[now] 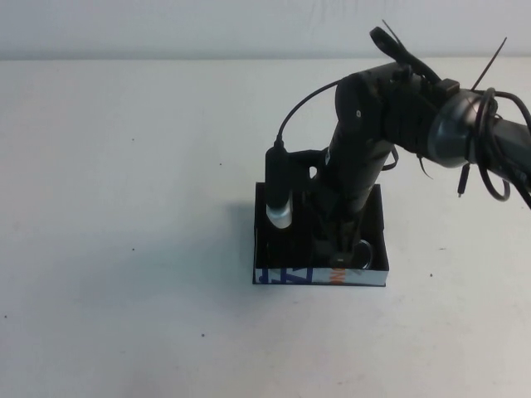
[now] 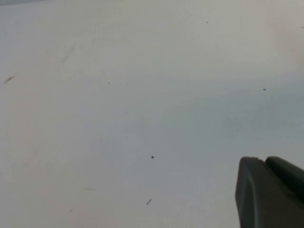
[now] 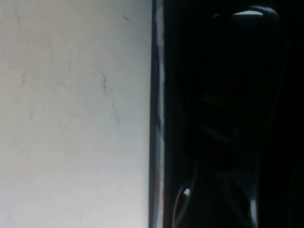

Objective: Take glasses out of glasses case
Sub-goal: Pick up the glasses from the glasses case, then place the glasses on the table

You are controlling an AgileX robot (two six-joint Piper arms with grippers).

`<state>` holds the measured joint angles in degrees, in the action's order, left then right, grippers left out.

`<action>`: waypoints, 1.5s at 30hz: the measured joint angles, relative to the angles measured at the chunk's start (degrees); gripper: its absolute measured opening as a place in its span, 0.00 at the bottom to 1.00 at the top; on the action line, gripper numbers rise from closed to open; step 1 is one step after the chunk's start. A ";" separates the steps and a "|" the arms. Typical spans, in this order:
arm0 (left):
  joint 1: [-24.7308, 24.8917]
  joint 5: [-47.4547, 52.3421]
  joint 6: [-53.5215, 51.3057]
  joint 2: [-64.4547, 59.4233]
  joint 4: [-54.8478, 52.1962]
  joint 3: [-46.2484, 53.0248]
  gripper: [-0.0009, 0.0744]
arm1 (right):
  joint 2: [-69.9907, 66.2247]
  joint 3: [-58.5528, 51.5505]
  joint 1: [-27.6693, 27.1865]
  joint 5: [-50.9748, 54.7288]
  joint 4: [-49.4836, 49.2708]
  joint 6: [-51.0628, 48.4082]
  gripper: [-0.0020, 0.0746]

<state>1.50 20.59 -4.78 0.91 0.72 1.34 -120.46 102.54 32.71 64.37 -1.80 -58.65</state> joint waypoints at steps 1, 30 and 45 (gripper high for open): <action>0.00 0.00 0.00 0.00 0.00 0.00 0.01 | -0.31 0.12 0.00 -0.24 0.11 -0.11 0.49; 0.00 0.00 0.00 0.00 0.00 0.00 0.01 | -2.49 1.52 0.00 0.31 -1.12 1.27 0.10; 0.00 0.00 0.00 0.00 0.00 0.00 0.01 | 20.31 -9.39 -14.47 5.61 -6.23 43.04 0.10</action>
<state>1.50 20.59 -4.78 0.91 0.72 1.34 -100.15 93.15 18.25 69.98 -8.03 -15.61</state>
